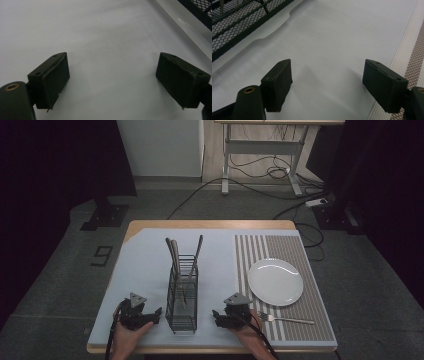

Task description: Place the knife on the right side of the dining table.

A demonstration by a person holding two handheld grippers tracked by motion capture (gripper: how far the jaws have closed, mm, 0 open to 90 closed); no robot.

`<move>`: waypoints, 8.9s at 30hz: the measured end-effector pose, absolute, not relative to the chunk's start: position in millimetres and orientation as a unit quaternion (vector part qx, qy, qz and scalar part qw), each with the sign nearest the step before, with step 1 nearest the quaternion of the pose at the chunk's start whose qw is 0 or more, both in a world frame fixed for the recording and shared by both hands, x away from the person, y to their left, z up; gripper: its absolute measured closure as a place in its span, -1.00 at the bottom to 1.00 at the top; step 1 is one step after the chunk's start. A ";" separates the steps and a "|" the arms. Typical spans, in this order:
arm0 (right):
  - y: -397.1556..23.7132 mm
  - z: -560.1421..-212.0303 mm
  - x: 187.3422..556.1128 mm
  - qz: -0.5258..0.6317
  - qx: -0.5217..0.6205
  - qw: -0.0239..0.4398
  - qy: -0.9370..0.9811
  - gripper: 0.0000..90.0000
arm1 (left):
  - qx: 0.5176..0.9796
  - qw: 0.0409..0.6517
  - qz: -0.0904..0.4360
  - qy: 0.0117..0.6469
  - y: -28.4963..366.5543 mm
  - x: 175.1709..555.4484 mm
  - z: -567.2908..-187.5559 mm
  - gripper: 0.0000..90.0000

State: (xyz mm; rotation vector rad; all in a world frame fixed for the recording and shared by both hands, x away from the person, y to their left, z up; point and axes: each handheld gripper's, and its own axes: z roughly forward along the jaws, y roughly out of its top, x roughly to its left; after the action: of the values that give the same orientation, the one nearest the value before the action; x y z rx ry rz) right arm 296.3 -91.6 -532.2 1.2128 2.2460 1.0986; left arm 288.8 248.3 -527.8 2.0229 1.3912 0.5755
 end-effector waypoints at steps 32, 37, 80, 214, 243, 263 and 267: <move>-106.5 -453.0 351.0 0.505 0.409 0.162 0.743 -0.15 | 0.766 0.304 0.213 0.525 249.2 289.7 -527.6 -0.75; -101.8 -443.6 362.2 0.510 0.400 0.162 0.744 -0.12 | 0.767 0.304 0.211 0.524 249.3 290.2 -527.4 -0.76; -42.9 -411.0 433.2 0.543 0.383 0.134 0.735 0.28 | 0.769 0.305 0.209 0.521 250.3 291.2 -527.5 -0.76; -222.3 -412.2 461.3 0.660 0.499 0.193 0.528 0.87 | 0.770 0.305 0.208 0.521 250.4 291.6 -527.4 -0.76; -239.2 -431.5 499.6 0.645 0.544 0.210 0.494 0.86 | 0.770 0.305 0.208 0.520 250.5 291.4 -527.5 -0.76; -242.8 -444.9 508.0 0.634 0.566 0.211 0.483 0.86 | 0.770 0.305 0.208 0.520 250.5 291.3 -527.4 -0.76; -244.4 -446.1 508.4 0.635 0.567 0.210 0.481 0.86 | 0.770 0.305 0.208 0.520 250.5 291.3 -527.4 -0.76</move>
State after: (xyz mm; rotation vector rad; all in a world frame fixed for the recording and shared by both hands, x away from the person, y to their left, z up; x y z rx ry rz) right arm 508.4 -244.4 -446.1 1.5777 1.3368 1.7660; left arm 291.3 250.5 -527.4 2.0388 1.3779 0.5509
